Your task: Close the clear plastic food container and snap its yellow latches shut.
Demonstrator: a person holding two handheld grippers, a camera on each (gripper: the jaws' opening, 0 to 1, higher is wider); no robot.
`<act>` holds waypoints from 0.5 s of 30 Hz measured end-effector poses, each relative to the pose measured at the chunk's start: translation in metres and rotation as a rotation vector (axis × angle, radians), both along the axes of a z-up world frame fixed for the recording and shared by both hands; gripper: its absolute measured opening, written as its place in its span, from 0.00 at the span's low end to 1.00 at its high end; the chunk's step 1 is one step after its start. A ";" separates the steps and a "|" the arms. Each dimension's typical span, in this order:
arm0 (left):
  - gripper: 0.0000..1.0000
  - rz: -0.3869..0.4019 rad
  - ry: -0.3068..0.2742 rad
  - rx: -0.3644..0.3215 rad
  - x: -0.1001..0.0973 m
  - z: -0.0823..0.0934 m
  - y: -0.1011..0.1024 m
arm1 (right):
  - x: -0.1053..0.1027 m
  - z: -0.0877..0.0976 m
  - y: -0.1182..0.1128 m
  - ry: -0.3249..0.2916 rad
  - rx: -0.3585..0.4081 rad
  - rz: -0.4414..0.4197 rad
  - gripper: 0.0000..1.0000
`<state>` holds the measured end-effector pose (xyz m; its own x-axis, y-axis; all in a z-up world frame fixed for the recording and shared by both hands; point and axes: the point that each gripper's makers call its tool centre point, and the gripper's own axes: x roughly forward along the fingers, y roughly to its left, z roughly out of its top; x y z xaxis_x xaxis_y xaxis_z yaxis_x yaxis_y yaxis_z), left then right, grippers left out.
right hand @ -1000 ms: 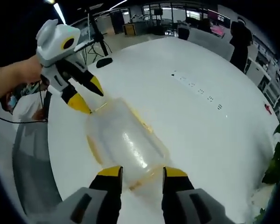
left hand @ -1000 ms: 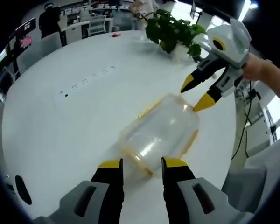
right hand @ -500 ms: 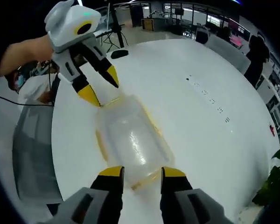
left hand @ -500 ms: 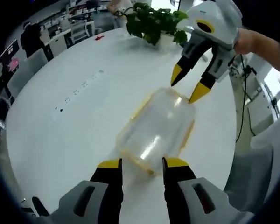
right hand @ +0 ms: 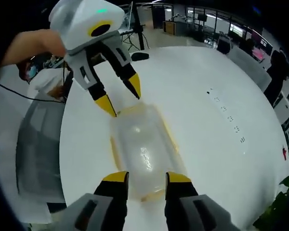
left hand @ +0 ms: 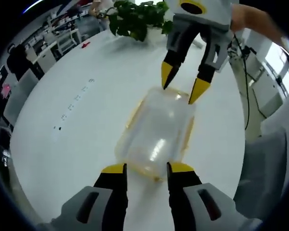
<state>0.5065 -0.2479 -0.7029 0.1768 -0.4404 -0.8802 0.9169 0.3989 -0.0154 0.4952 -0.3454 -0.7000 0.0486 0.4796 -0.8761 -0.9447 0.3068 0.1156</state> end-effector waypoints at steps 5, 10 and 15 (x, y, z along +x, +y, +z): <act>0.31 -0.070 -0.025 0.013 -0.001 -0.001 -0.003 | -0.003 0.002 0.007 -0.005 0.016 0.032 0.29; 0.30 -0.094 -0.023 0.007 -0.002 -0.001 -0.007 | -0.002 0.001 0.011 -0.015 0.020 0.064 0.28; 0.30 -0.110 -0.026 -0.004 -0.001 -0.001 -0.012 | 0.000 0.000 0.017 -0.020 0.030 0.080 0.28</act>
<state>0.5053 -0.2597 -0.7043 0.1500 -0.4617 -0.8742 0.9552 0.2960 0.0075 0.4950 -0.3281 -0.7003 0.0268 0.5086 -0.8606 -0.9683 0.2271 0.1040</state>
